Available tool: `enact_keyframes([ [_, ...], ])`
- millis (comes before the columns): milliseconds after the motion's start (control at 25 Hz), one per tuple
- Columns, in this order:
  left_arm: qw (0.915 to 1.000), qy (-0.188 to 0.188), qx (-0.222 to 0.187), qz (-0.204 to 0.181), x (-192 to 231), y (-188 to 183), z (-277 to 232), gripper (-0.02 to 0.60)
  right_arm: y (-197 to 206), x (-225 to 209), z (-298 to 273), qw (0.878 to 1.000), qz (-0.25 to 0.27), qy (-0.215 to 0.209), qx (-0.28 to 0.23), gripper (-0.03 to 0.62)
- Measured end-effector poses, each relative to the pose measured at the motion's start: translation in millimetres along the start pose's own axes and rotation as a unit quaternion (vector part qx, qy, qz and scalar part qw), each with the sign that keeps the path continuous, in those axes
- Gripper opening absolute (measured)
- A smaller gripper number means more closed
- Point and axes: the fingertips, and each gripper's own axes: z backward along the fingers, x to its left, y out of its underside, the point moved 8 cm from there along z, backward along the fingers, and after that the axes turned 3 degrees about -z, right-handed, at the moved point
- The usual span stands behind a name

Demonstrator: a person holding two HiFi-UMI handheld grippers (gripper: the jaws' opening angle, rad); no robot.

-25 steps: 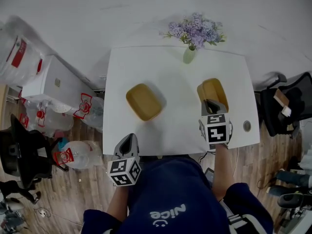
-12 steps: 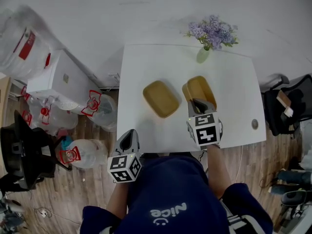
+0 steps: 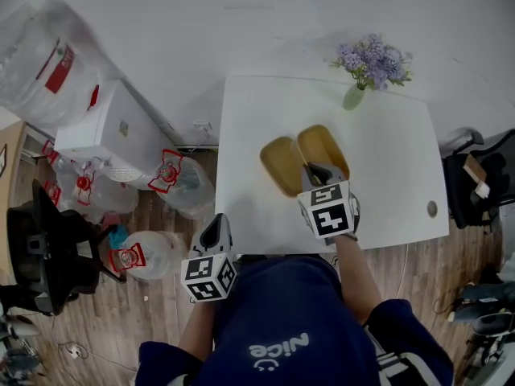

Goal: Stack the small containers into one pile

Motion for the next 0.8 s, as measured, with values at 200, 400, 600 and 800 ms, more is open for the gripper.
enact_keyframes([
  [200,0.9999,-0.008,-0.004,-0.005,18.5,-3.0,6.6,0.015,-7.2,21.5,-16.1,1.000,0.004,-0.006,0.006,0.055],
  [400,0.9998,-0.018,-0.007,0.003,38.7,-5.2,13.9,0.017,-13.3,40.0,-29.7,1.000,0.021,-0.009,0.014,0.055],
  [600,0.9998,-0.017,-0.006,-0.005,50.2,-8.6,13.0,0.016,-13.4,53.5,-42.7,0.999,0.040,-0.009,0.023,0.055],
  [800,0.9998,-0.020,-0.006,-0.006,60.8,-11.1,12.4,0.017,-8.3,59.1,-51.8,0.999,0.037,-0.007,0.038,0.055],
])
